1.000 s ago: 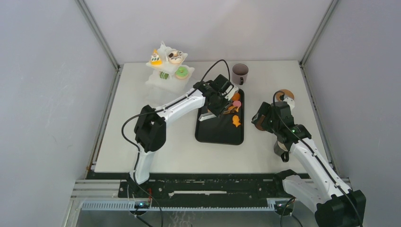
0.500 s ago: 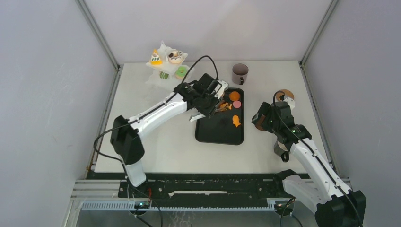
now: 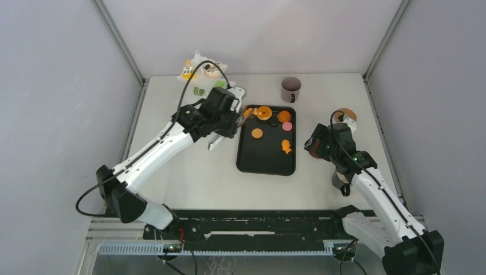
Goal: Serve the afternoon tea
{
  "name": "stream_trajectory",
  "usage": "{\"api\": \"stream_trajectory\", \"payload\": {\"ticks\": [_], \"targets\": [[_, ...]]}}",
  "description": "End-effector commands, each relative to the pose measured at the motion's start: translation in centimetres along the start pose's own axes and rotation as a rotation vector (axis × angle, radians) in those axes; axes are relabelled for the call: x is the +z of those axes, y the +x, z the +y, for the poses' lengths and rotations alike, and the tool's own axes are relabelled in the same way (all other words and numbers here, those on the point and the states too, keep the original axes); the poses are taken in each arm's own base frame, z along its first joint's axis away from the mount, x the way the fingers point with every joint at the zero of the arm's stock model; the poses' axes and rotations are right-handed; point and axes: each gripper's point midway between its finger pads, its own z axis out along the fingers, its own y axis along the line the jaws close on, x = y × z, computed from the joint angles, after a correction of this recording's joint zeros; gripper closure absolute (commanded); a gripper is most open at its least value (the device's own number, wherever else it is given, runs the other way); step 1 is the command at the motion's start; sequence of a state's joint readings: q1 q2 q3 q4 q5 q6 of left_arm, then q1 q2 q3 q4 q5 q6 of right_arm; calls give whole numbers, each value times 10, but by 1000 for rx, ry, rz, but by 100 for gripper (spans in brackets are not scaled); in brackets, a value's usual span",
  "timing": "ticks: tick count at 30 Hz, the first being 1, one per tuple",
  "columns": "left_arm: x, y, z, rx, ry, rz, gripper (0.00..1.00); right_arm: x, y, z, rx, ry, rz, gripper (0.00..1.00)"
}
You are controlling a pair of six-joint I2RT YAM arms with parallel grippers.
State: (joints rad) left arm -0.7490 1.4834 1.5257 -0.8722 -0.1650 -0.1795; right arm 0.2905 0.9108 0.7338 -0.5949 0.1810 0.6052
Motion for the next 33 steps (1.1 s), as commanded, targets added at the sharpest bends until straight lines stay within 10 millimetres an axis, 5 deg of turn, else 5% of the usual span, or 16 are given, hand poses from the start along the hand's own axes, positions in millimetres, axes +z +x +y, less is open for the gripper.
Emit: {"api": "stream_trajectory", "payload": {"ticks": [1, 10, 24, 33], "targets": [[-18, 3, 44, -136, -114, -60, 97, -2, -13, 14, 7, -44, -45, 2], [-28, 7, 91, -272, -200, -105, 96, -3, -13, 14, 4, -42, -47, 2], [-11, -1, 138, -393, -302, -155, 93, -3, -14, 14, 0, -44, -50, 2], [1, -4, 147, -399, -323, -134, 66, -4, -13, 13, 0, -41, -49, 2]]}}
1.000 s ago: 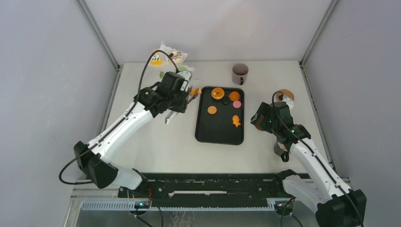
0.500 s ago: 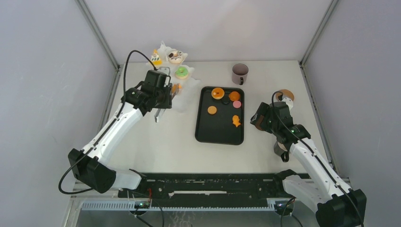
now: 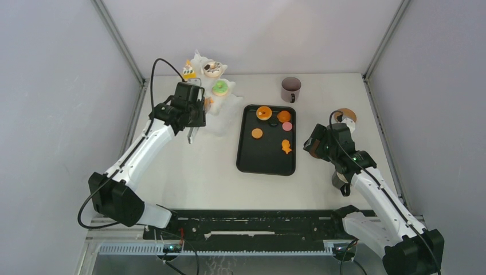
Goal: Serve the afternoon tea
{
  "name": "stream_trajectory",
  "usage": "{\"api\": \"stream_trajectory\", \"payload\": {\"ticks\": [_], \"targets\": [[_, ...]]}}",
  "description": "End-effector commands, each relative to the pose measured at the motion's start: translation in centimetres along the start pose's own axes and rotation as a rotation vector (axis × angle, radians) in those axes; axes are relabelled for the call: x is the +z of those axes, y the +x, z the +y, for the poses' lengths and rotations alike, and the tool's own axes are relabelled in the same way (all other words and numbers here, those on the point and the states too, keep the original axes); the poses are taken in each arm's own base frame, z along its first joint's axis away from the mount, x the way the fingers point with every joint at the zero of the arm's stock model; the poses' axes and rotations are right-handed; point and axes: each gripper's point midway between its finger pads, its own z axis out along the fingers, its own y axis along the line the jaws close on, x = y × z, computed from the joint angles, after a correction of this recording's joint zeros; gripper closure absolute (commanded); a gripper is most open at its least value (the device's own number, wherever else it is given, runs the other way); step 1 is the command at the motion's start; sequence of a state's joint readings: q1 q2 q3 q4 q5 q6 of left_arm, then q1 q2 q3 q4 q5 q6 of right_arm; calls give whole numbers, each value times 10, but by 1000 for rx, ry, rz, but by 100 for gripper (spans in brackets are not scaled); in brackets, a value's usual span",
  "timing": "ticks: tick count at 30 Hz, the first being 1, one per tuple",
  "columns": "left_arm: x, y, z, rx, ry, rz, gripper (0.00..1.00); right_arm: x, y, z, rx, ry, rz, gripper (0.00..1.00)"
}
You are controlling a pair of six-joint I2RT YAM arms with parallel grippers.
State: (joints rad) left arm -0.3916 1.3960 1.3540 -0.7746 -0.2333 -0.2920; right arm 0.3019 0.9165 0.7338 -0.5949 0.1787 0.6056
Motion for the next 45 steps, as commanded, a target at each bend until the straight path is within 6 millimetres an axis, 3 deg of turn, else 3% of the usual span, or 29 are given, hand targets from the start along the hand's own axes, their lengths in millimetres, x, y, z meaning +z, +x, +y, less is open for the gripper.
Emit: {"api": "stream_trajectory", "payload": {"ticks": [1, 11, 19, 22, 27, 34, 40, 45], "targets": [[-1, -30, -3, -41, 9, -92, 62, -5, -17, 11, 8, -37, -61, 2], [-20, -39, -5, -38, 41, -134, 49, -5, -16, 11, 10, -37, -61, 2], [-40, -35, 0, -30, 49, -136, 50, -6, -15, 10, 12, -33, -59, 2], [-47, -23, -5, -22, 98, -111, 53, -6, -14, 9, 13, -27, -56, 2], [-60, -4, -26, 19, 224, -86, 63, -4, -14, 13, 9, -39, -53, 2], [-77, 12, -79, 147, 401, -91, 67, -5, -13, 13, 7, -39, -52, 3], [-57, 17, -131, 119, 487, -35, 67, -7, -12, 10, 9, -31, -56, 3], [-24, 10, -158, 0, 478, -4, 66, -8, -12, 7, 8, -22, -62, 3]]}}
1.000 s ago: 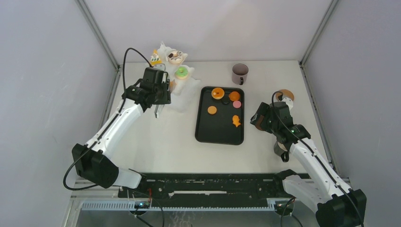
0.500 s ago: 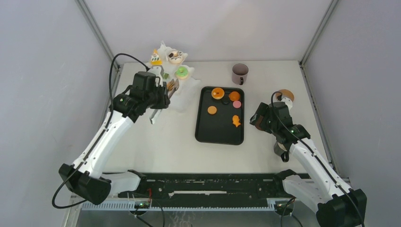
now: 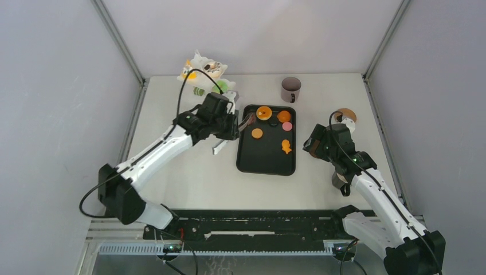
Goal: Serve the afternoon tea
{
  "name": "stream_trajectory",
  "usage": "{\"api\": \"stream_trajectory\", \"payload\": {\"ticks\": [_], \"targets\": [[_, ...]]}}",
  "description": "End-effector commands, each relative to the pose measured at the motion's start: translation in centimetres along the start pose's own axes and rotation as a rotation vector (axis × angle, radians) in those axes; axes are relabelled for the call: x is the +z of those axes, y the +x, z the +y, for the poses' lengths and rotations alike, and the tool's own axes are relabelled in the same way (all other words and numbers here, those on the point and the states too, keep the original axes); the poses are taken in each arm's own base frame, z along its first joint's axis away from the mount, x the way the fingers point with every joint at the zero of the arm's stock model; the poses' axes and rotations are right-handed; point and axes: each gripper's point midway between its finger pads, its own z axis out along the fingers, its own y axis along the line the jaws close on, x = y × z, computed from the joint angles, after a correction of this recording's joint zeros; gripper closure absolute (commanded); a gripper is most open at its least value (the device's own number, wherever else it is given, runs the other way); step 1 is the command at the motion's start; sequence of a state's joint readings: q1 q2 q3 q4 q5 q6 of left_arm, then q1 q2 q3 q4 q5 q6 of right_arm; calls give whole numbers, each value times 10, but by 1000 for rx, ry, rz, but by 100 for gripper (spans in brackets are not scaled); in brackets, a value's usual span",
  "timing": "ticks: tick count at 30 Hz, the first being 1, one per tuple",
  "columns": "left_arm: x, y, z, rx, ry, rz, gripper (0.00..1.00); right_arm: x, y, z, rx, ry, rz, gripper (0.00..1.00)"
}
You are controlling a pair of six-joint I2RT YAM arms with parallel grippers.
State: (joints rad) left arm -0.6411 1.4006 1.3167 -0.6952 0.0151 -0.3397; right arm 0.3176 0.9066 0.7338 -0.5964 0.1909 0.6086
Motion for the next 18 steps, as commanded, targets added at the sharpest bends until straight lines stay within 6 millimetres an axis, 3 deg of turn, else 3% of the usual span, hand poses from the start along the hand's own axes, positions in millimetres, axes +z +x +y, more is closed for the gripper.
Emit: {"api": "stream_trajectory", "payload": {"ticks": [1, 9, 14, 18], "targets": [[21, -42, -23, -125, 49, -112, 65, -7, -12, 5, 13, -14, -55, 3], [65, -67, -13, -277, -20, -145, 57, -8, -12, -1, 8, 2, -62, 2], [93, -71, -11, -336, 4, -125, 55, -9, -13, -2, 9, 5, -66, 2], [104, -74, -8, -353, -4, -126, 53, -9, -13, -5, 6, 14, -64, 2]]}}
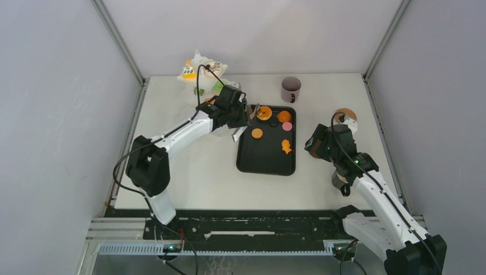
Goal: Serve the afternoon tea
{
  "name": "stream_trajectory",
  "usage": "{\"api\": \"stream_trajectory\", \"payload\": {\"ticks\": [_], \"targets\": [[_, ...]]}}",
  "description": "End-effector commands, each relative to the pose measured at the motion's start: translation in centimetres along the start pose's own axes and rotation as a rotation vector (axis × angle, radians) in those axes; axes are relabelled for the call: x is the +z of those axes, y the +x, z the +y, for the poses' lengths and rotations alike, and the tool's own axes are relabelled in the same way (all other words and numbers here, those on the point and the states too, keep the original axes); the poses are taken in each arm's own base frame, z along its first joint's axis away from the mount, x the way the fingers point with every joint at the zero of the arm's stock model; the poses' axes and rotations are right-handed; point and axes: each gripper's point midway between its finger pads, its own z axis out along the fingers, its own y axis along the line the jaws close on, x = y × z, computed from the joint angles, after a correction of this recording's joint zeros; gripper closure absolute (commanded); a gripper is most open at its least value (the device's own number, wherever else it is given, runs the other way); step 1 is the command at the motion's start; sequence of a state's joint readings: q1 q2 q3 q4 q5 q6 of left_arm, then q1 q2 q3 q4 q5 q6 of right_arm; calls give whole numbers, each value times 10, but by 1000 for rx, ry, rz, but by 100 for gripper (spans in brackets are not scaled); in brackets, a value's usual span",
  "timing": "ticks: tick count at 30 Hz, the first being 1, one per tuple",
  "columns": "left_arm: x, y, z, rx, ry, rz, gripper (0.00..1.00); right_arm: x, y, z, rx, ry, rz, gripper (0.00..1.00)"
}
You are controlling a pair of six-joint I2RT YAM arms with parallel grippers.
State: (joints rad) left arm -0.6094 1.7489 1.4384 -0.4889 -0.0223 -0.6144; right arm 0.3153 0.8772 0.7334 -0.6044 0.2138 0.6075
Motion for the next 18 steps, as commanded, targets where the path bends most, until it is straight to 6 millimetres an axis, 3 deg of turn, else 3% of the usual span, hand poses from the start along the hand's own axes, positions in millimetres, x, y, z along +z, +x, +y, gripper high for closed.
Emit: {"api": "stream_trajectory", "payload": {"ticks": [1, 7, 18], "targets": [[-1, -42, -24, -66, 75, -101, 52, -4, -9, -3, 1, 9, -35, 2], [15, -47, -23, -76, 79, -78, 51, -3, -11, -4, 0, 6, -39, 2], [38, -36, -19, -88, 94, -2, 49, 0, -12, -2, 3, -2, -32, 2]]}}
